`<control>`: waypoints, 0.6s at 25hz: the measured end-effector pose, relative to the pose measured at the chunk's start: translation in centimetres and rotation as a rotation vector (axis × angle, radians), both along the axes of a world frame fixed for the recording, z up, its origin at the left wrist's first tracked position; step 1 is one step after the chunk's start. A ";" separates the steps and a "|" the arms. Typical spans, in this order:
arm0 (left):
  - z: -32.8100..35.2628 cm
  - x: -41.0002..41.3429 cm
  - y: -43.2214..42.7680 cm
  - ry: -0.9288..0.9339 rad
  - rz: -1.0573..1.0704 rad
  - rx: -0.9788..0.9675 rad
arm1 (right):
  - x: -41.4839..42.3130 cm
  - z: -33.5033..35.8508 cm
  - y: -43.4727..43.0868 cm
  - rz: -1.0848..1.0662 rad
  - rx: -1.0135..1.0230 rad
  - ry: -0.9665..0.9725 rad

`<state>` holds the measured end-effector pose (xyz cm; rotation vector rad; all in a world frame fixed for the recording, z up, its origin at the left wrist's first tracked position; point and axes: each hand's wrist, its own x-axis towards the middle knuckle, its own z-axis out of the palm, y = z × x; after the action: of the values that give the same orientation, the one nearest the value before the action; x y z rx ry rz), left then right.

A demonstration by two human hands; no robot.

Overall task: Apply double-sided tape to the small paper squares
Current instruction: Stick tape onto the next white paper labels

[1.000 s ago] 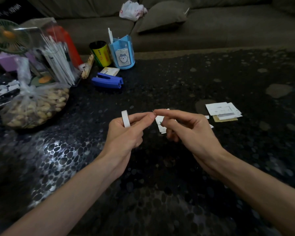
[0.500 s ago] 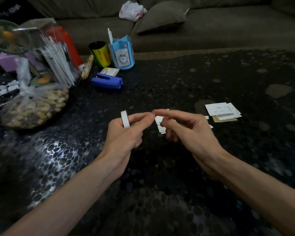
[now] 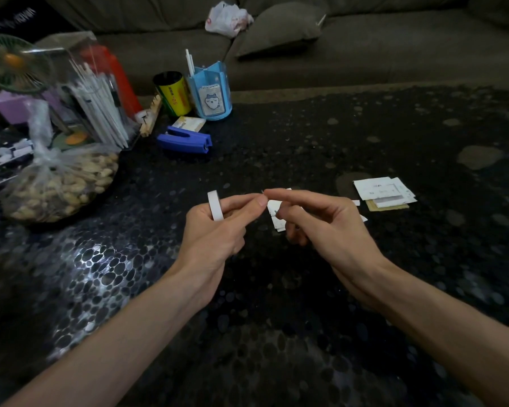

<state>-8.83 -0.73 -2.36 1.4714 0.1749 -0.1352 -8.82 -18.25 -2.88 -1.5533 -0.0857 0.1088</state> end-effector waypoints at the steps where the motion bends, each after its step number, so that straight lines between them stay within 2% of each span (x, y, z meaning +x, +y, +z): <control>1: 0.0 0.0 0.0 -0.001 0.007 0.002 | 0.0 0.0 0.0 0.000 0.004 0.001; 15: -0.1 0.0 0.0 0.000 0.018 0.004 | 0.0 0.2 0.1 -0.008 0.010 -0.004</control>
<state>-8.82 -0.76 -2.41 1.4738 0.1881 -0.1205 -8.85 -18.11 -2.64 -1.5435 -0.0837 0.0990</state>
